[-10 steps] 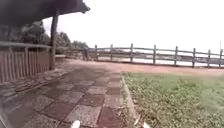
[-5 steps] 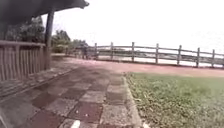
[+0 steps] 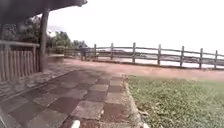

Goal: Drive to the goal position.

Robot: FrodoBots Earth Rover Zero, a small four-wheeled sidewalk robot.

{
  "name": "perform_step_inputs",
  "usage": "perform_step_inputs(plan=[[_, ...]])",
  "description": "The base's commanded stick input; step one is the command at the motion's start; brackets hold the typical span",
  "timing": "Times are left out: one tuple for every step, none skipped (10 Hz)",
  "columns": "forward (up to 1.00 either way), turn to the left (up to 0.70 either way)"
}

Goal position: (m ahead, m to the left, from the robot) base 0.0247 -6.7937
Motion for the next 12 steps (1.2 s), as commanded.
perform_step_inputs(plan=[[0.70,0.00],[0.70,0.00],[0.70,0.00],[0.70,0.00],[0.00,0.00],[0.00,0.00],[0.00,0.00],[0.00,0.00],[0.00,0.00],[0.00,0.00],[0.00,0.00],[0.00,0.00]])
